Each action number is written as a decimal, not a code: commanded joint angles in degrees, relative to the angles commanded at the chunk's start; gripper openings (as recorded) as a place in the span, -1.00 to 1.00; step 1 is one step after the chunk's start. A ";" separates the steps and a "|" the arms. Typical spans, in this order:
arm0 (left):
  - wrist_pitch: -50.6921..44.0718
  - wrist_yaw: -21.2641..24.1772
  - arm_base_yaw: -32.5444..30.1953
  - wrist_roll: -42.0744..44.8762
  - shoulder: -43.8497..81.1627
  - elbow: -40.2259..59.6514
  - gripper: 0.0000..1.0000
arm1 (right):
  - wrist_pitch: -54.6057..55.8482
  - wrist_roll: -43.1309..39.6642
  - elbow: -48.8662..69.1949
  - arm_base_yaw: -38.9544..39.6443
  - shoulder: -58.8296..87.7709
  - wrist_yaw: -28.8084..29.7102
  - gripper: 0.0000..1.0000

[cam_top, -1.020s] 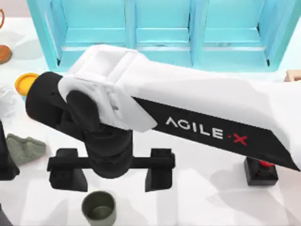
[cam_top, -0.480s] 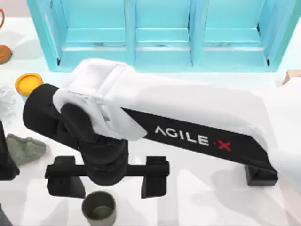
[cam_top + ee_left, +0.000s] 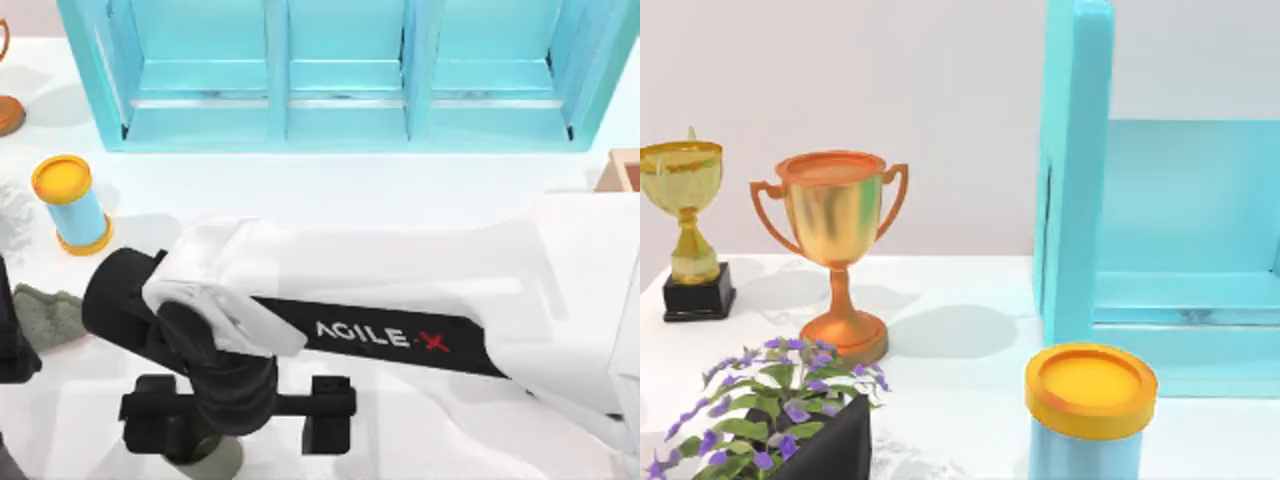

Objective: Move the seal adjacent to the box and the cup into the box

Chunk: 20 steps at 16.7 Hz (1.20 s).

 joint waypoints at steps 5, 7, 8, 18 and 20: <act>0.00 0.00 0.00 0.00 0.00 0.00 1.00 | 0.00 0.00 0.00 0.00 0.00 0.00 0.70; 0.00 0.00 0.00 0.00 0.00 0.00 1.00 | 0.00 0.00 0.00 0.00 0.00 0.00 0.40; 0.00 0.00 0.00 0.00 0.00 0.00 1.00 | 0.00 0.00 0.00 0.00 0.00 0.00 0.25; 0.00 0.00 0.00 0.00 0.00 0.00 1.00 | 0.00 0.00 0.00 0.00 0.00 0.00 -1.00; 0.00 0.00 0.00 0.00 0.00 0.00 1.00 | 0.00 0.00 0.00 0.00 0.00 0.00 -1.00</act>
